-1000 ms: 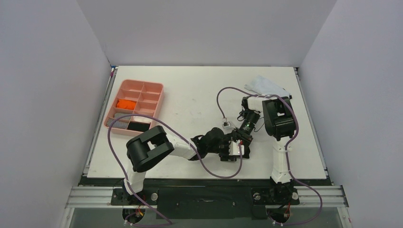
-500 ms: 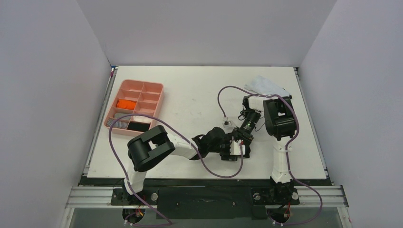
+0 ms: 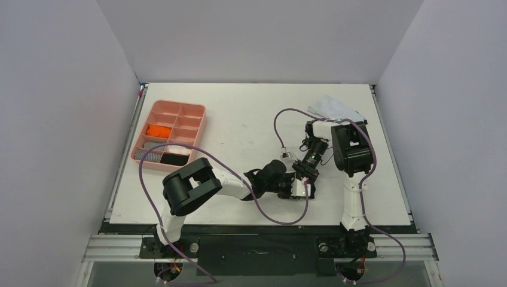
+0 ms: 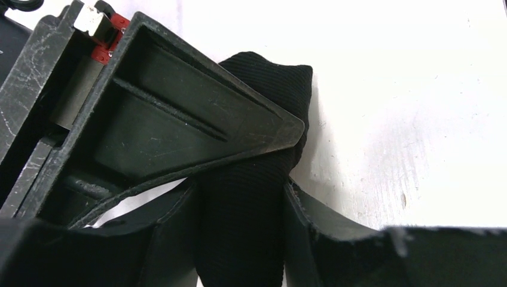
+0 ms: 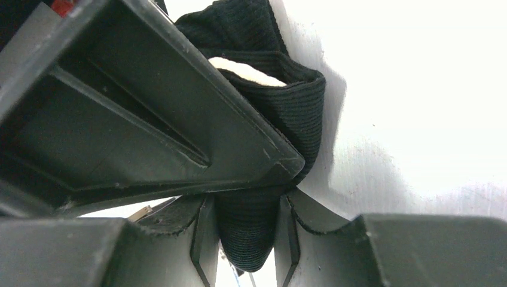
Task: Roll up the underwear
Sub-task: Roll the underwear to the center of the board, then pick up the underwear from the center of the board.
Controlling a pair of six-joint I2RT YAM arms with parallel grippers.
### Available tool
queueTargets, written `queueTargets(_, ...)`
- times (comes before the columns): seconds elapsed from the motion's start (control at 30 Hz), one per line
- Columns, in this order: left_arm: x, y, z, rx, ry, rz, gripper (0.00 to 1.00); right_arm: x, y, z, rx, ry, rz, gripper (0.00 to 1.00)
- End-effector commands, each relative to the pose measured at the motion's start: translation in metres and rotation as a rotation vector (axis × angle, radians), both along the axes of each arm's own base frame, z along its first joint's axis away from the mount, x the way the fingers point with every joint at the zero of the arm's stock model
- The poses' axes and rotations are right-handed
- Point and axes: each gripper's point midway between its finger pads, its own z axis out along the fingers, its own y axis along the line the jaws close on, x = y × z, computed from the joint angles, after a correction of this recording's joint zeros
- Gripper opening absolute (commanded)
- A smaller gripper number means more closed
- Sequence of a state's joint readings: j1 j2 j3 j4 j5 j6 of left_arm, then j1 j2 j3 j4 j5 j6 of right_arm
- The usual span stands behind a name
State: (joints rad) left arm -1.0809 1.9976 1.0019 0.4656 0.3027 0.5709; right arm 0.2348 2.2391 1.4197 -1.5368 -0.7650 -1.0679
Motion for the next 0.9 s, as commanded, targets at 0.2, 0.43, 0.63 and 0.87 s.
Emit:
queueTargets(0.2, -0.011, 0.052, -0.079, 0.291, 0.081, 0.037, 0.24, 0.008, 0.007, -0.007, 0.032, -0.059, -0.002, 0.00)
queueTargets(0.43, -0.011, 0.052, -0.078, 0.293, 0.077, 0.035, 0.00, 0.009, 0.007, -0.007, 0.024, -0.071, -0.008, 0.00)
queueTargets(0.63, -0.014, 0.057, -0.075, 0.302, 0.075, 0.012, 0.00, 0.014, 0.007, -0.008, -0.003, -0.112, -0.034, 0.11)
queueTargets(0.87, -0.016, 0.060, -0.059, 0.276, 0.061, 0.008, 0.00, 0.031, 0.001, -0.008, -0.103, -0.231, -0.113, 0.51)
